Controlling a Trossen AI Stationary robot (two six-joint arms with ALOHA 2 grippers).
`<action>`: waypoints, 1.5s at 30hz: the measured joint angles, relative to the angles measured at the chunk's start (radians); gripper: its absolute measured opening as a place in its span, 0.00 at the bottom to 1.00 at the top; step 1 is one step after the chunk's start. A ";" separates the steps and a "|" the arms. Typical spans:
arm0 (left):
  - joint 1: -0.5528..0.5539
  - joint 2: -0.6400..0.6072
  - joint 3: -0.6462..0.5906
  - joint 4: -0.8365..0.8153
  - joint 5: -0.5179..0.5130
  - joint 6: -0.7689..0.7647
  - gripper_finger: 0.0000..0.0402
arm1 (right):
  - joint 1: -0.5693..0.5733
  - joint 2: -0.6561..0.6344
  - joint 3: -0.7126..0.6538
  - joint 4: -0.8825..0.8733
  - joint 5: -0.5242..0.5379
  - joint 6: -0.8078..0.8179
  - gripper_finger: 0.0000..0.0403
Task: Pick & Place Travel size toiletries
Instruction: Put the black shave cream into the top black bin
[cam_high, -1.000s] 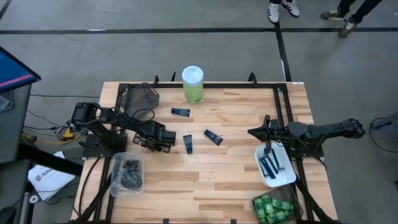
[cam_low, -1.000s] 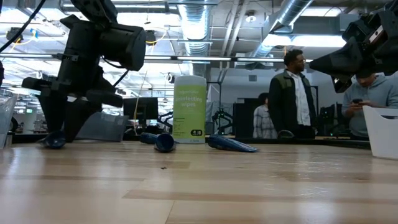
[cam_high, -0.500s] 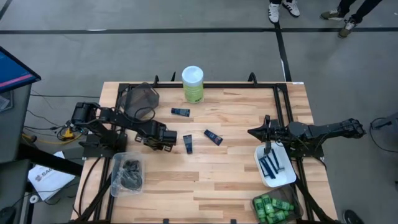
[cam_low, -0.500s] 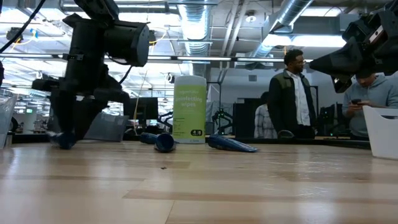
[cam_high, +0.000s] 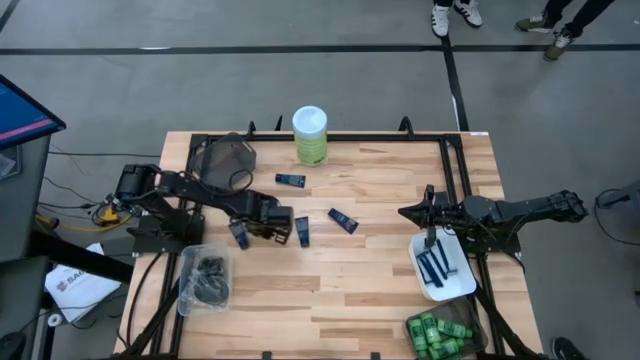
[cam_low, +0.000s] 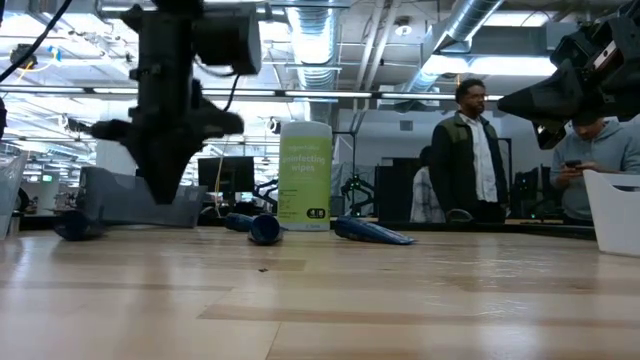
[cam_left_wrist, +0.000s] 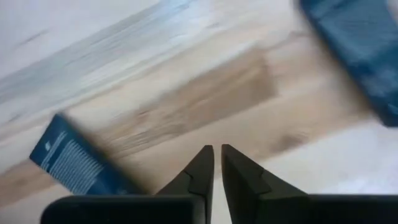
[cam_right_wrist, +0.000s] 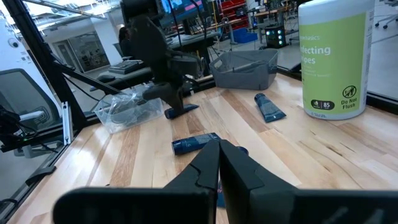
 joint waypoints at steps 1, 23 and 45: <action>0.000 0.000 0.011 -0.001 0.001 0.016 0.06 | 0.000 0.000 0.000 0.000 0.000 0.000 0.01; -0.079 -0.002 0.005 -0.340 0.006 0.010 0.69 | 0.000 0.000 0.000 0.000 0.000 0.000 0.01; -0.027 -0.002 -0.137 -0.079 0.140 -0.124 0.70 | 0.000 0.000 0.000 0.000 0.000 0.000 0.01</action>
